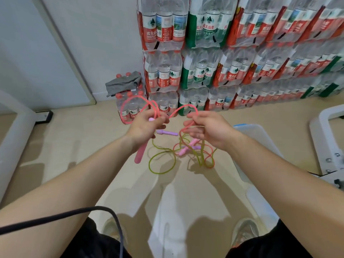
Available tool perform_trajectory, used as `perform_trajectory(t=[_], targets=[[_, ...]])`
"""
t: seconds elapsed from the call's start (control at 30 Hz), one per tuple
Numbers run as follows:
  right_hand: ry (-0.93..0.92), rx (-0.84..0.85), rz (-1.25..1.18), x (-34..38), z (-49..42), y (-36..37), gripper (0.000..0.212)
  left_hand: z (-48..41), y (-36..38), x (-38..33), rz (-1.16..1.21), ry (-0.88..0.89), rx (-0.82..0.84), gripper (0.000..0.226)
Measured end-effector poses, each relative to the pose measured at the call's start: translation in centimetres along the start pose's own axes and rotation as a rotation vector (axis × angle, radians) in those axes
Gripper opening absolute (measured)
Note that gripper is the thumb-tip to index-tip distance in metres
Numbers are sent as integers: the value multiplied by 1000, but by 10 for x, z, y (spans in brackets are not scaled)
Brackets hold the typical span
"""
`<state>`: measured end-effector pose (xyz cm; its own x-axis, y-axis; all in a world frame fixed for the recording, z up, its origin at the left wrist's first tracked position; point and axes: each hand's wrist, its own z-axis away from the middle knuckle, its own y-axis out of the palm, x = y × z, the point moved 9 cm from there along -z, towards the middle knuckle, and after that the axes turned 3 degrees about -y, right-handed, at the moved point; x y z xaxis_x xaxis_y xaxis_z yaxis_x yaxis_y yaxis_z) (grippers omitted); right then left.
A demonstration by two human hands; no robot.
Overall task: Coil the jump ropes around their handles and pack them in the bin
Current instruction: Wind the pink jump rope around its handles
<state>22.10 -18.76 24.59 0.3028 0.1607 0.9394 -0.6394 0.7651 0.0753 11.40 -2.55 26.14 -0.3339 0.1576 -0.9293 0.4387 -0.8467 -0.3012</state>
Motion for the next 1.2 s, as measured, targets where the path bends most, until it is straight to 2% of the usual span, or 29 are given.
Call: perform_trajectory(t=[0.17, 0.3, 0.37, 0.47, 0.57, 0.63, 0.67, 0.73, 0.8, 0.83, 0.9, 0.97, 1.07, 1.2], targets=[[-65, 17, -315, 36, 8, 13, 17, 11, 38, -6, -37, 91, 180, 19], [-128, -35, -404, 49, 6, 1, 13, 19, 58, -9, -34, 73, 347, 22], [-142, -59, -441, 51, 7, -7, 15, 19, 55, -12, -62, 77, 322, 19], [-127, -125, -429, 41, 7, -20, 33, 16, 44, -19, 24, 42, 214, 21], [-25, -313, -127, 13, 12, -37, 33, 13, 31, -28, 256, -24, 143, 22], [23, -323, 149, -11, 11, -38, 21, 13, 25, -35, 412, -59, 129, 20], [33, -234, 287, -25, 9, -29, 21, 13, 24, -37, 472, -77, 129, 18], [55, 55, 485, -51, 9, 0, 34, 14, 24, -40, 556, -109, 137, 17], [85, 272, 681, -75, 16, 20, 22, 14, 23, -39, 629, -134, 140, 17], [101, 318, 797, -82, 19, 22, 14, 12, 20, -37, 650, -137, 133, 16], [103, 294, 928, -86, 17, 12, 24, 8, 12, -34, 646, -128, 93, 15], [146, 206, 837, -88, 13, -3, 23, 3, 1, -30, 546, -89, 19, 13], [198, 93, 549, -79, 8, -16, 18, -1, -13, -21, 255, -38, -98, 13], [128, 39, 257, -40, 6, -11, 15, 0, -10, -3, 49, -44, -110, 11]])
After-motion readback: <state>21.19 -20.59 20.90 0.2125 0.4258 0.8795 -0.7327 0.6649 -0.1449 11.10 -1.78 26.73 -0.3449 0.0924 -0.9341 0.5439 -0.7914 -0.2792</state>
